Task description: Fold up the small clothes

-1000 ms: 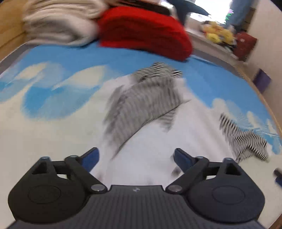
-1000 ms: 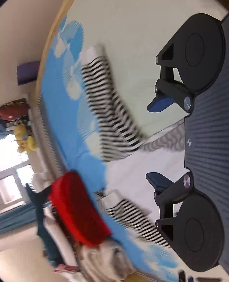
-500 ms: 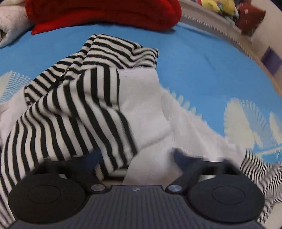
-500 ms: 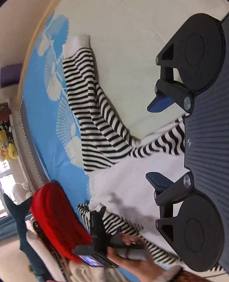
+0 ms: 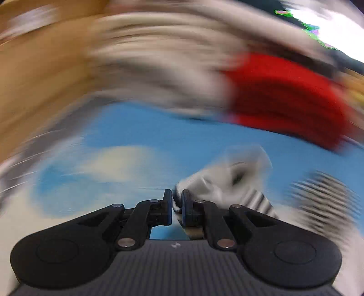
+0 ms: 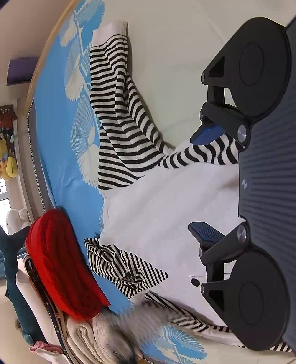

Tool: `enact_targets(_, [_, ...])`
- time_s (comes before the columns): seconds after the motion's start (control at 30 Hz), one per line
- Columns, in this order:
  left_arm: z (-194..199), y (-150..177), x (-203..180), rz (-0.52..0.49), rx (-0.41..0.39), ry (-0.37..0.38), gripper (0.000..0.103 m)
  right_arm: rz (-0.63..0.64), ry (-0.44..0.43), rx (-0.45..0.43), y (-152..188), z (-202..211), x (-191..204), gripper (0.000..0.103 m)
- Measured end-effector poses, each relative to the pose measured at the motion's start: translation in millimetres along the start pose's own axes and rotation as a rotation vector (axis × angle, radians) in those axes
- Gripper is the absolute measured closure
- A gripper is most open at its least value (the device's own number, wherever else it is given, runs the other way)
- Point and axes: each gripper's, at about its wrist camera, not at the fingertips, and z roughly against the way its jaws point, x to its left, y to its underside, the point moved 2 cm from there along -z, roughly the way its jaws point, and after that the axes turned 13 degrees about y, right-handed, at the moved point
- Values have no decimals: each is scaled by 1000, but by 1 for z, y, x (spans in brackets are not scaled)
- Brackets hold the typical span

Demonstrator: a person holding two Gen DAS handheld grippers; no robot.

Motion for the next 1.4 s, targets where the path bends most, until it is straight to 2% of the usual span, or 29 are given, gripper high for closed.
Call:
enact_targets(0.03, [-2, -5, 41, 47, -4, -119, 93, 0, 3, 0, 0, -1, 1, 27])
enact_targets(0.07, [-2, -5, 85, 127, 6, -222, 78, -1, 2, 2, 1, -2, 2, 27])
enact_targets(0.1, [-2, -2, 119, 227, 29, -260, 50, -2, 0, 6, 1, -3, 4, 27])
enact_targets(0.13, [1, 6, 146, 337, 44, -250, 37, 0, -1, 11, 1, -4, 5, 27])
enact_targets(0.17, [4, 13, 161, 418, 37, -213, 18, 4, 1, 14, 2, -6, 7, 27])
enact_targets(0.2, [11, 26, 172, 480, -2, -155, 14, 11, 5, 16, 3, -7, 9, 27])
enact_targets(0.23, [14, 35, 172, 493, -23, -120, 13, 16, 8, 18, 3, -9, 10, 27])
enact_targets(0.3, [12, 50, 161, 438, 35, -67, 12, 26, 15, 22, 5, -12, 10, 27])
enact_targets(0.47, [1, 81, 83, 190, 156, 16, 12, 9, 32, 37, 5, -17, 3, 27])
enact_targets(0.57, [-9, 107, 32, 54, 190, 29, 11, -16, 51, 25, 3, -19, -7, 27])
enact_targets(0.67, [-31, 135, 3, -50, 233, -33, 11, -60, 74, 12, 1, -21, -22, 27])
enact_targets(0.77, [-62, 160, -2, -108, 304, -122, 11, -85, 84, 20, 2, -25, -33, 27])
enact_targets(0.8, [-69, 170, 1, -108, 327, -140, 11, -85, 95, 26, 2, -28, -35, 27])
enact_targets(0.83, [-69, 176, 6, -99, 318, -135, 8, -83, 106, 32, 2, -30, -37, 27])
enact_targets(0.87, [-67, 179, 14, -83, 289, -142, 0, -84, 114, 38, 3, -31, -39, 27])
enact_targets(1.03, [-56, 180, 69, -94, 278, -374, 0, -91, 101, 46, 0, -33, -36, 27])
enact_targets(1.13, [-42, 174, 105, 1, 286, -325, 0, -64, 95, 33, 0, -31, -30, 27])
enact_targets(1.2, [-30, 174, 106, -11, 280, -322, 1, -60, 93, 34, 0, -31, -29, 27])
enact_targets(1.3, [1, 180, 84, -66, 271, -211, 1, -73, 63, 46, 1, -32, -35, 27])
enact_targets(1.4, [57, 196, 46, -113, 237, -43, 1, -77, 30, 33, 2, -27, -41, 27])
